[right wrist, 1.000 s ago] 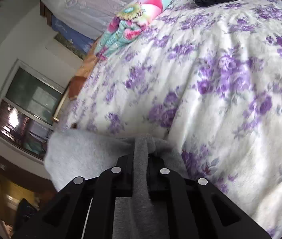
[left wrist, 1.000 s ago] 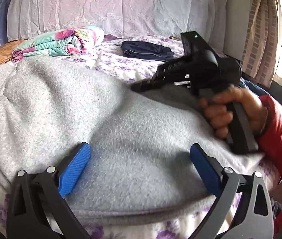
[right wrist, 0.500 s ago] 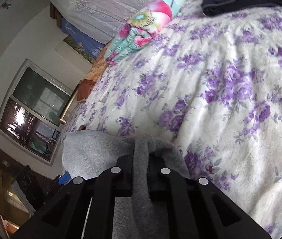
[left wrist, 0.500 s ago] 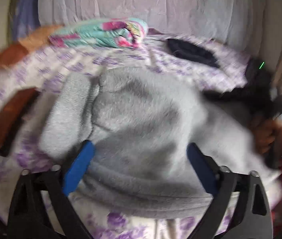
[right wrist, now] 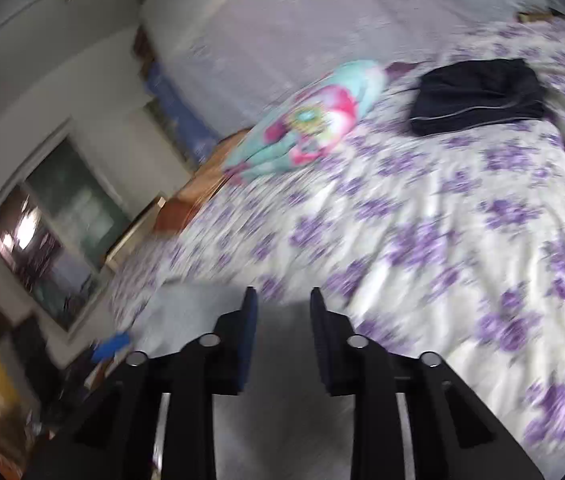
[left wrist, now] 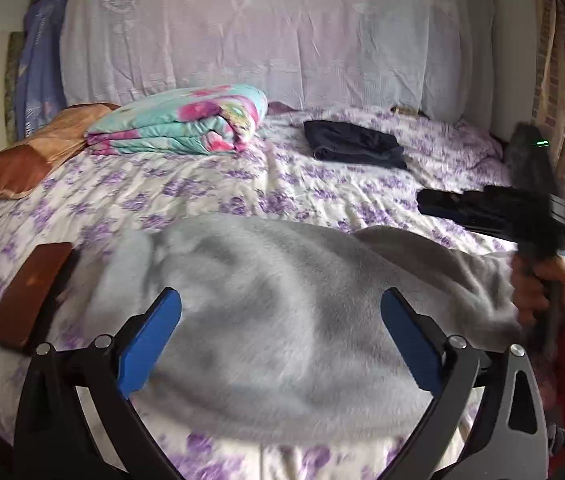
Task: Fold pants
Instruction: 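Grasp another grey cuff beside the blue jeans with the right tool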
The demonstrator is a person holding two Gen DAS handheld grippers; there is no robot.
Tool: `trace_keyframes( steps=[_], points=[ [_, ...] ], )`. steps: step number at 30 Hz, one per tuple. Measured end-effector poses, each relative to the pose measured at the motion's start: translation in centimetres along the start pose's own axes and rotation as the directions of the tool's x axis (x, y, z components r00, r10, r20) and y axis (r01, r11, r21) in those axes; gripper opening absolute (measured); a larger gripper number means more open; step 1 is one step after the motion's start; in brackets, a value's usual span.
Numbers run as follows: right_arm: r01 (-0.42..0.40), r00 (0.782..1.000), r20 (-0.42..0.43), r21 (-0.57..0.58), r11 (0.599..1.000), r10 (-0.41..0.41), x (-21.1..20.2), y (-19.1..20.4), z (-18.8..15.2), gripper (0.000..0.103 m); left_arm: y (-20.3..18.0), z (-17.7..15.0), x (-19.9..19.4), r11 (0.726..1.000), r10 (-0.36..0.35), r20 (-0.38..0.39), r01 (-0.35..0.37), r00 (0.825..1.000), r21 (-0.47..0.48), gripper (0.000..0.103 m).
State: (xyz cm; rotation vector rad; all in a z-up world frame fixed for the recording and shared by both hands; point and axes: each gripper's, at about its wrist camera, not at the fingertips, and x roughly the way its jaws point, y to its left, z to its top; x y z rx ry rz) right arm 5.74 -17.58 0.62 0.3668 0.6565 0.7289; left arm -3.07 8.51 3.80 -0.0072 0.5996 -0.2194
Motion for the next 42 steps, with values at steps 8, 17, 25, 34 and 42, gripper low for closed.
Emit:
trace_keyframes(
  steps=[8, 17, 25, 34, 42],
  points=[
    [0.054, 0.99, -0.141, 0.191, 0.98, -0.027, 3.2, -5.0, -2.0, 0.0, 0.6, -2.7, 5.0, 0.988, 0.153, -0.109, -0.149, 0.982, 0.05, 0.098],
    [0.07, 0.993, 0.083, 0.159, 0.985, -0.083, -9.5, -4.2, -4.2, 0.005, -0.7, -1.6, -0.1, 0.997, -0.063, 0.007, 0.063, 0.998, -0.047, 0.098],
    [0.309, 0.951, -0.061, 0.114, 0.944, -0.304, -11.9, -7.8, -9.2, 0.0, -5.3, -4.0, 6.0, 0.998, -0.037, -0.123, 0.044, 0.992, 0.051, 0.098],
    [0.41, 0.876, 0.147, 0.273, 0.87, -0.459, -24.5, -9.7, -10.6, 0.022, -5.3, -4.7, 5.1, 0.996, -0.05, -0.099, 0.057, 0.994, 0.064, 0.098],
    [0.24, 0.88, 0.248, 0.503, 0.83, -0.405, -28.8, -14.7, -12.9, 0.024, -5.1, -4.1, 5.3, 0.997, -0.031, -0.118, 0.039, 0.993, 0.061, 0.098]
  ],
)
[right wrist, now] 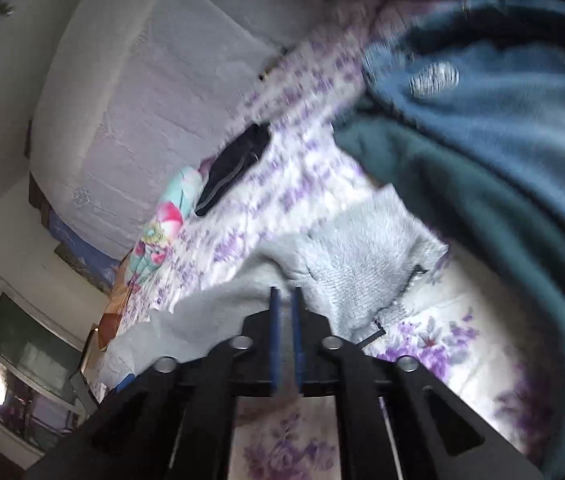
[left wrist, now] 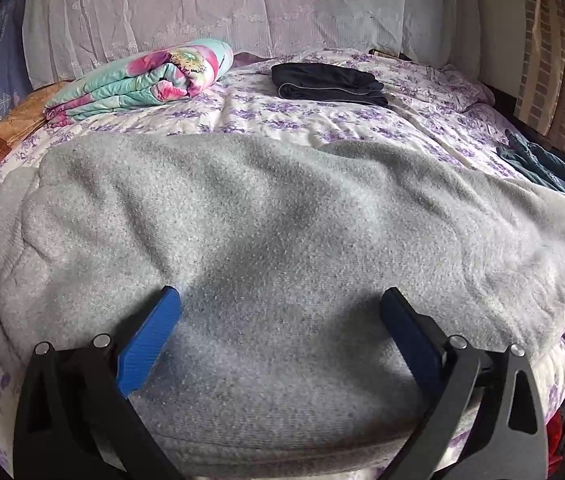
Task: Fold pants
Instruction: 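Grasp another grey cuff beside the blue jeans with the right tool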
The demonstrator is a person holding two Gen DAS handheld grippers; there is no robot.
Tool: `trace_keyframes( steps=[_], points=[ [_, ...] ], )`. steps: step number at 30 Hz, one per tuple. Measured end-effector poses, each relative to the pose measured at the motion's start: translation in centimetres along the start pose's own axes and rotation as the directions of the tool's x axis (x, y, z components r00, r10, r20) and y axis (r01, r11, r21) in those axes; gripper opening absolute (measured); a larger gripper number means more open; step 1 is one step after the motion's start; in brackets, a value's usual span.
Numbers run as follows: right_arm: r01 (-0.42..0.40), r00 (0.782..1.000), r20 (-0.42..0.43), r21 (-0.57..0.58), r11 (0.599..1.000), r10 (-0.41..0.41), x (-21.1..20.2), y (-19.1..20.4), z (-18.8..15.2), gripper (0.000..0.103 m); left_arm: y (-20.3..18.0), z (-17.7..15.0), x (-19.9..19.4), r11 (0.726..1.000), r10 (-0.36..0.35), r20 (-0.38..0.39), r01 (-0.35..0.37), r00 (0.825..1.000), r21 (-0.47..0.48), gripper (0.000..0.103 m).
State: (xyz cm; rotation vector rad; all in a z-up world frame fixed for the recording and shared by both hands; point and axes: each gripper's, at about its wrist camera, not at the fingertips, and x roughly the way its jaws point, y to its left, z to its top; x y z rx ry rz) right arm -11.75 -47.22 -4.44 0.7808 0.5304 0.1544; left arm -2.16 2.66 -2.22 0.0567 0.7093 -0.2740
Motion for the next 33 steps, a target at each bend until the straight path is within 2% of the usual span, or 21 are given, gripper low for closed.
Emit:
trace_keyframes(
  steps=[1, 2, 3, 4, 6, 7, 9, 13, 18, 19, 20, 22, 23, 25, 28, 30, 31, 33],
  points=[
    [0.006, 1.0, 0.014, -0.008, 1.0, -0.005, -0.8, 0.2, 0.0, 0.053, -0.1, 0.2, -0.3, 1.0, 0.003, -0.003, -0.003, 1.0, -0.012, 0.098],
    [0.033, 0.999, 0.029, -0.009, 0.999, -0.032, -1.6, 0.3, 0.0, 0.066, -0.2, 0.5, -0.6, 1.0, -0.013, 0.002, 0.013, 1.0, -0.025, 0.098],
    [0.062, 0.997, 0.04, -0.005, 0.998, -0.061, -2.3, 0.0, 0.0, 0.066, -0.3, 0.7, -1.1, 0.998, -0.053, 0.013, 0.054, 0.998, -0.04, 0.098],
    [0.078, 0.996, 0.039, 0.003, 0.997, -0.078, -2.7, -0.6, 0.0, 0.066, -0.5, 1.0, -1.9, 0.99, -0.124, 0.037, 0.126, 0.992, -0.057, 0.098],
    [0.067, 0.998, 0.01, 0.082, 0.994, -0.068, -2.5, -2.6, 0.2, 0.066, -1.3, 1.5, -2.7, 0.976, -0.204, 0.067, 0.208, 0.977, -0.058, 0.098],
    [0.056, 0.998, -0.001, 0.119, 0.991, -0.057, -2.4, -3.5, 0.2, 0.066, -2.1, 1.7, -2.7, 0.975, -0.217, 0.068, 0.22, 0.974, -0.036, 0.098],
    [0.018, 1.0, -0.028, 0.215, 0.976, -0.012, -1.2, -5.0, 0.1, 0.064, -3.3, 1.6, -2.1, 0.981, -0.192, 0.056, 0.193, 0.98, -0.002, 0.098],
    [-0.013, 0.997, -0.073, 0.236, 0.972, 0.031, 0.8, -4.8, -0.1, 0.069, -4.3, 0.4, 0.2, 0.987, -0.158, 0.002, 0.158, 0.987, 0.01, 0.098],
    [-0.027, 0.995, -0.086, 0.248, 0.968, 0.05, 3.9, -3.9, 0.8, 0.068, -3.6, 0.0, 0.3, 0.981, -0.192, 0.018, 0.192, 0.981, -0.012, 0.098],
    [-0.019, 0.997, -0.069, 0.238, 0.971, 0.036, 4.0, -3.7, 0.7, 0.063, -3.5, 0.0, 0.3, 0.98, -0.198, 0.023, 0.198, 0.98, -0.016, 0.098],
    [-0.003, 0.999, -0.047, 0.217, 0.976, 0.013, 4.2, -3.3, 0.4, 0.049, -3.5, 0.0, 0.3, 0.98, -0.199, 0.024, 0.199, 0.98, -0.016, 0.098],
    [-0.02, 1.0, 0.011, 0.213, 0.977, 0.019, 3.5, -3.5, -0.3, 0.033, -3.5, -0.1, 0.2, 0.98, -0.199, 0.023, 0.199, 0.98, -0.013, 0.098],
    [-0.034, 0.999, 0.035, 0.207, 0.978, 0.028, 3.1, -3.6, -0.6, 0.029, -3.5, 0.0, 0.3, 0.98, -0.197, 0.021, 0.197, 0.98, -0.01, 0.098],
    [-0.053, 0.994, 0.1, 0.166, 0.985, 0.036, 1.5, -3.0, -0.8, 0.028, -3.8, 0.0, 0.3, 0.982, -0.188, 0.012, 0.188, 0.982, 0.002, 0.098],
    [-0.012, 0.984, 0.18, -0.024, 1.0, 0.016, -0.5, 0.6, -0.6, 0.028, -4.0, 0.1, 0.5, 0.986, -0.167, 0.003, 0.167, 0.986, 0.012, 0.098],
    [0.024, 0.987, 0.157, -0.008, 1.0, -0.022, 0.0, 0.4, -0.4, 0.028, -4.1, 0.3, 0.2, 0.991, -0.134, -0.008, 0.134, 0.991, -0.007, 0.098],
    [0.043, 0.991, 0.128, 0.032, 0.999, -0.047, 0.6, -0.4, -0.4, 0.028, -4.2, 0.7, -0.3, 0.988, -0.15, -0.004, 0.15, 0.989, -0.025, 0.098],
    [0.055, 0.992, 0.105, 0.073, 0.996, -0.062, 1.2, -1.7, -0.9, 0.028, -4.5, 1.6, -1.4, 0.972, -0.226, 0.027, 0.227, 0.974, -0.056, 0.098]
  ],
)
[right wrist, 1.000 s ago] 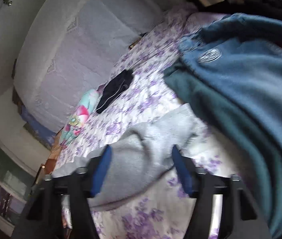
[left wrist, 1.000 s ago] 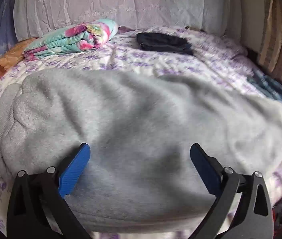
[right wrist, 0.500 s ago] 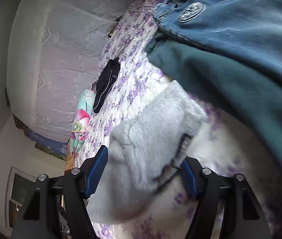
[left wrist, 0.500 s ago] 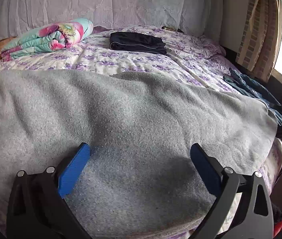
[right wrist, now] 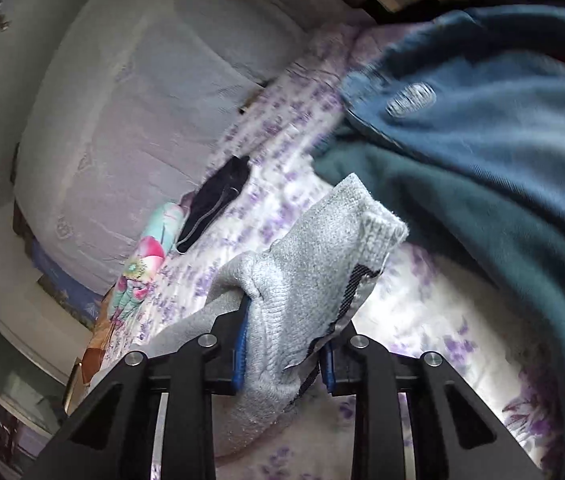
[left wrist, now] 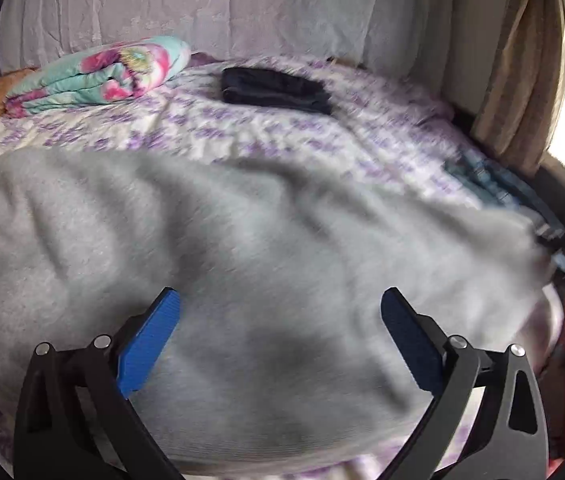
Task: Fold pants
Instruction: 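Grasp another grey cuff beside the blue jeans with the right tool, then lift the grey cuff with the right tool and lay it onto the folded pants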
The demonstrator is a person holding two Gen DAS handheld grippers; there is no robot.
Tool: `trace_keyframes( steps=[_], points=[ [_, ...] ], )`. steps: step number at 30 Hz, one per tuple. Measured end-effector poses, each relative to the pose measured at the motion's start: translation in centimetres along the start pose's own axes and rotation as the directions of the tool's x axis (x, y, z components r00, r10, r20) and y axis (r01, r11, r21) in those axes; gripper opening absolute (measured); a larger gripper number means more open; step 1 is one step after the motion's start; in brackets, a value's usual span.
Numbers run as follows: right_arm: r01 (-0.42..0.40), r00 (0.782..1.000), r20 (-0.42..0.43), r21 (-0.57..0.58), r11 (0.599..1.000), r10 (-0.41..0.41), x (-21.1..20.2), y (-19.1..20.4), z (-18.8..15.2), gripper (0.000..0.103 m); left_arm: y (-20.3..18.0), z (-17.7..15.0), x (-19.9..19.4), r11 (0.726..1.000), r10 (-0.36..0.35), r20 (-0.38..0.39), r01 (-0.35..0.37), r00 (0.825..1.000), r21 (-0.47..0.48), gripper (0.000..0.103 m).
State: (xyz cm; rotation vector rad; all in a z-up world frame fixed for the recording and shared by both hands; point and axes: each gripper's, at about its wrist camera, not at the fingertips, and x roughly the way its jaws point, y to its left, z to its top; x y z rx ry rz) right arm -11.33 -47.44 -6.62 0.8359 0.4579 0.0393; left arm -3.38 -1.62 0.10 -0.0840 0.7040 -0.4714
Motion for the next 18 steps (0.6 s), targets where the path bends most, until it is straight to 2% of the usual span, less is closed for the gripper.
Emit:
trace_keyframes(
  steps=[4, 6, 7, 9, 11, 12, 15, 18],
  points=[
    [-0.005, 1.0, 0.018, 0.017, 1.0, 0.004, -0.1, -0.6, -0.6, 0.029, -4.6, 2.6, 0.4, 0.996, -0.034, 0.018, 0.032, 0.999, 0.084, 0.098],
    [0.008, 1.0, 0.021, 0.008, 1.0, -0.008, -0.1, -0.6, -0.7, 0.03, -7.9, 3.0, 2.0, 0.989, -0.045, -0.015, 0.047, 0.999, 0.143, 0.098],
    [0.015, 1.0, 0.024, 0.002, 1.0, -0.015, -0.2, -0.5, -0.8, 0.03, -9.2, 2.9, 2.6, 0.985, -0.029, -0.025, 0.033, 0.999, 0.17, 0.098],
    [0.019, 0.999, 0.032, -0.006, 1.0, -0.019, -0.4, -0.6, -1.1, 0.03, -12.0, 2.2, 4.7, 0.967, 0.077, -0.038, -0.066, 0.996, 0.245, 0.098],
    [0.021, 0.999, 0.043, -0.014, 1.0, -0.021, -0.7, -0.4, -1.2, 0.03, -13.5, 1.0, 7.8, 0.936, 0.198, -0.078, -0.165, 0.977, 0.312, 0.099],
    [0.024, 0.999, 0.048, -0.022, 0.999, -0.023, -0.6, -0.2, -1.3, 0.03, -13.5, 0.6, 8.8, 0.933, 0.213, -0.097, -0.173, 0.972, 0.315, 0.099],
    [0.057, 0.994, 0.092, -0.065, 0.996, -0.051, -1.0, 1.0, -1.5, 0.03, -12.5, 1.0, 8.1, 0.949, 0.19, -0.107, -0.155, 0.976, 0.274, 0.099],
    [0.087, 0.985, 0.16, -0.149, 0.985, -0.063, -1.7, 3.8, -1.3, 0.03, -10.7, 1.0, 5.8, 0.975, 0.105, -0.08, -0.087, 0.991, 0.206, 0.099]
  ],
)
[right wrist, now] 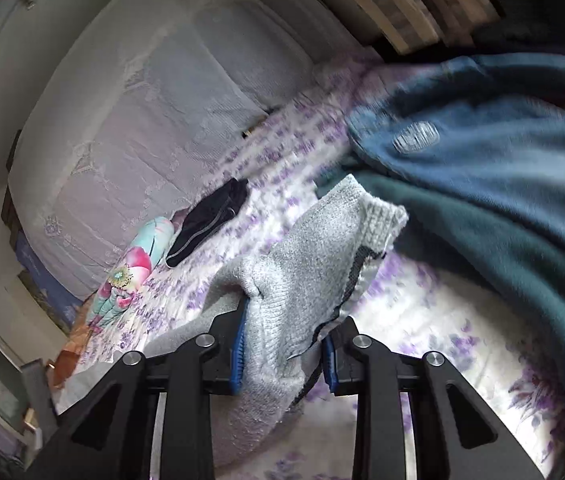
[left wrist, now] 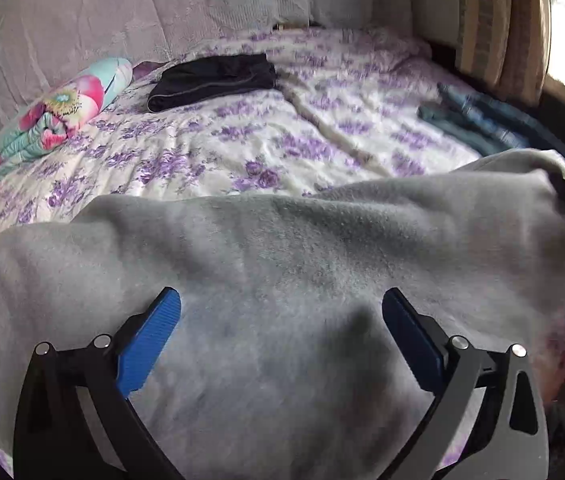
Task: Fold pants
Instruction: 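Lift the grey cuff with the right tool and lay it onto the folded pants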
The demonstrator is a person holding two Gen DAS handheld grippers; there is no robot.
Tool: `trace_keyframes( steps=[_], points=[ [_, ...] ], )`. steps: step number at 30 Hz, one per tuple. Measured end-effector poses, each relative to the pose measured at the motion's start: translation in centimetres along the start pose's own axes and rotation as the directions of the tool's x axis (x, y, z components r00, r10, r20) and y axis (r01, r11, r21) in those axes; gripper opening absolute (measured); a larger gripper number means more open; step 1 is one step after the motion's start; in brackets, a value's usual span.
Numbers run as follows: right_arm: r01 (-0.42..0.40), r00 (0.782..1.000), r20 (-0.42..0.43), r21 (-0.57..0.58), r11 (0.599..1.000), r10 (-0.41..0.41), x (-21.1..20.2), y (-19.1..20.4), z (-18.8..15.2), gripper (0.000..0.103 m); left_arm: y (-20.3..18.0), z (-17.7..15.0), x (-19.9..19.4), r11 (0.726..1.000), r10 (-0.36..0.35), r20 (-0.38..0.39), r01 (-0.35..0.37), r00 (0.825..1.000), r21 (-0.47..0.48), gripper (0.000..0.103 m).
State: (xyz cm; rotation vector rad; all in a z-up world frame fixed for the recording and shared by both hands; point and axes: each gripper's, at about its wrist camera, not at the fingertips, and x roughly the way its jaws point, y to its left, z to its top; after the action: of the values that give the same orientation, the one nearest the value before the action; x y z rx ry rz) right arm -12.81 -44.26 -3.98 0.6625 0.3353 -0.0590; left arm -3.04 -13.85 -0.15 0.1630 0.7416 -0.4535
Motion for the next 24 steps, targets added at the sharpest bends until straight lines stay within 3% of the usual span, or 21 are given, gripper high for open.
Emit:
trace_keyframes(
  steps=[4, 9, 12, 16, 19, 20, 21, 23, 24],
  points=[
    [0.073, 0.995, 0.087, -0.251, 0.965, -0.052, -0.9, 6.6, 0.8, 0.03, 5.9, -2.1, -4.9, 0.992, 0.001, 0.09, 0.01, 0.996, -0.123, 0.099],
    [0.14, 0.987, 0.149, -0.562, 0.815, -0.066, 0.0, 16.5, -2.0, 0.03, 14.6, -4.9, -8.9, 0.949, 0.051, 0.11, -0.013, 0.993, -0.316, 0.099],
    [0.153, 0.986, 0.154, -0.729, 0.667, -0.058, 1.7, 22.3, -6.2, 0.03, 18.3, -6.3, -11.1, 0.917, 0.114, 0.145, -0.047, 0.983, -0.397, 0.099],
    [0.132, 0.99, 0.102, -0.911, 0.39, -0.098, 5.9, 27.8, -14.4, 0.03, 21.1, -7.9, -12.3, 0.879, 0.147, 0.176, -0.047, 0.973, -0.474, 0.099],
    [0.117, 0.978, 0.085, -0.98, 0.161, -0.188, 9.2, 28.7, -20.3, 0.042, 22.5, -9.1, -12.1, 0.856, 0.122, 0.184, -0.009, 0.975, -0.517, 0.099],
    [0.14, 0.976, 0.117, -0.983, 0.12, -0.183, 9.1, 28.8, -21.1, 0.042, 22.7, -9.6, -11.9, 0.852, 0.118, 0.181, -0.006, 0.976, -0.524, 0.099],
    [0.154, 0.976, 0.135, -0.983, 0.104, -0.172, 8.6, 29.0, -21.3, 0.044, 23.0, -10.0, -11.8, 0.85, 0.119, 0.179, -0.007, 0.977, -0.526, 0.099],
    [0.092, 0.989, 0.072, -0.984, 0.154, -0.132, 6.9, 29.1, -20.5, 0.064, 23.5, -10.9, -11.5, 0.846, 0.119, 0.171, -0.01, 0.978, -0.533, 0.099],
    [0.054, 0.994, 0.036, -0.982, 0.181, -0.104, 5.8, 29.1, -19.9, 0.07, 23.8, -11.3, -11.2, 0.841, 0.11, 0.171, 0.0, 0.979, -0.54, 0.099]
  ],
)
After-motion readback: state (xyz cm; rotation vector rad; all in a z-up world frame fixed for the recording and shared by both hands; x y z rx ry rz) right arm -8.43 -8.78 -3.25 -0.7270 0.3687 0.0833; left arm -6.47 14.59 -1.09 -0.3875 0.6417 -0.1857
